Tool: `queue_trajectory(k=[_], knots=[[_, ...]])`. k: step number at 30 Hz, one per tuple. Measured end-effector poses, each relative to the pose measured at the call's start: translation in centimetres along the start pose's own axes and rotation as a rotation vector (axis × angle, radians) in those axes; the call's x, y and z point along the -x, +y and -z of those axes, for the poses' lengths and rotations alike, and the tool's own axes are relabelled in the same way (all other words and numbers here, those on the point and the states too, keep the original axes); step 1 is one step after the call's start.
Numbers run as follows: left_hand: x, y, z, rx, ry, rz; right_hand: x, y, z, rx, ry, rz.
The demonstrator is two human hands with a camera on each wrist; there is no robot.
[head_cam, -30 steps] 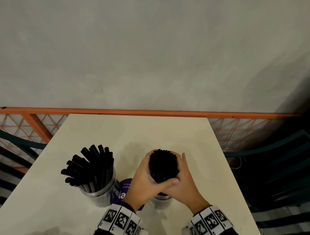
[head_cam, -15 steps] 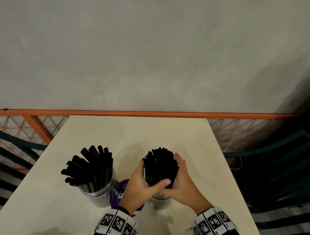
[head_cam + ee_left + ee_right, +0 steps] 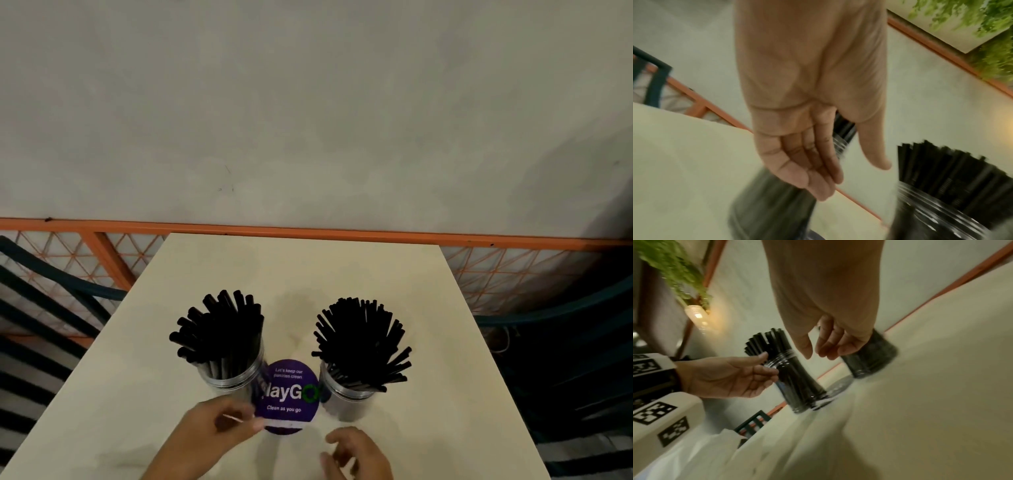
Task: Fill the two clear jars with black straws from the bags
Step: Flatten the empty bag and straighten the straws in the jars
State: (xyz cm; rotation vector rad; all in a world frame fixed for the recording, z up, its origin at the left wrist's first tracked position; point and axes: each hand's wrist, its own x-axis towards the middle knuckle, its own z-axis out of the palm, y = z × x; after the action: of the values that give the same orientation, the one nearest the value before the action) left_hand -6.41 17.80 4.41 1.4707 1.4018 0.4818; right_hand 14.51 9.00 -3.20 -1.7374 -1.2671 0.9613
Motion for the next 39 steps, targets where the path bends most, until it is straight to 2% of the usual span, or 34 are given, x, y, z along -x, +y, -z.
queue_trajectory(k=[2,5,8,10,13,16,19,22,27,32,36,39], knots=[[0.3,-0.7,2.0,-0.05,0.08,0.083,-0.8,-2.7,-1.2,0.023,-0.103,0.093],[0.1,-1.0,4.3,-0.045,0.146,0.098,-2.6,-6.4,-2.7,-0.01,-0.1,0.201],[-0.8,-0.5,5.9,0.032,0.175,-0.05,-4.6,-9.6,-3.9,-0.051,-0.147,0.2],[-1.7,0.2,6.3,0.068,0.128,-0.164,-5.9,-11.8,-4.0,-0.048,-0.176,0.23],[-3.0,1.4,6.2,0.146,0.029,-0.241,-7.7,-14.2,-4.5,-0.158,-0.261,0.334],[-4.0,2.7,5.4,0.2,0.02,-0.314,-9.3,-15.1,-6.1,-0.092,-0.257,0.355],[-4.7,2.8,4.9,0.27,0.08,-0.378,-10.4,-15.0,-6.9,-0.091,-0.248,0.336],[-4.5,1.9,5.5,0.309,0.076,-0.385,-10.5,-14.4,-6.2,-0.12,-0.238,0.333],[-4.6,0.3,7.3,0.191,0.063,-0.36,-10.1,-12.9,-5.5,-0.123,-0.305,0.311],[-5.0,1.8,6.5,0.218,-0.002,-0.408,-10.9,-13.8,-7.1,-0.063,-0.256,0.394],[-5.3,1.7,5.7,0.26,0.082,-0.408,-11.4,-15.2,-7.3,-0.051,-0.199,0.402],[-5.4,1.3,5.7,0.293,0.097,-0.385,-11.6,-14.9,-7.2,-0.051,-0.198,0.381]])
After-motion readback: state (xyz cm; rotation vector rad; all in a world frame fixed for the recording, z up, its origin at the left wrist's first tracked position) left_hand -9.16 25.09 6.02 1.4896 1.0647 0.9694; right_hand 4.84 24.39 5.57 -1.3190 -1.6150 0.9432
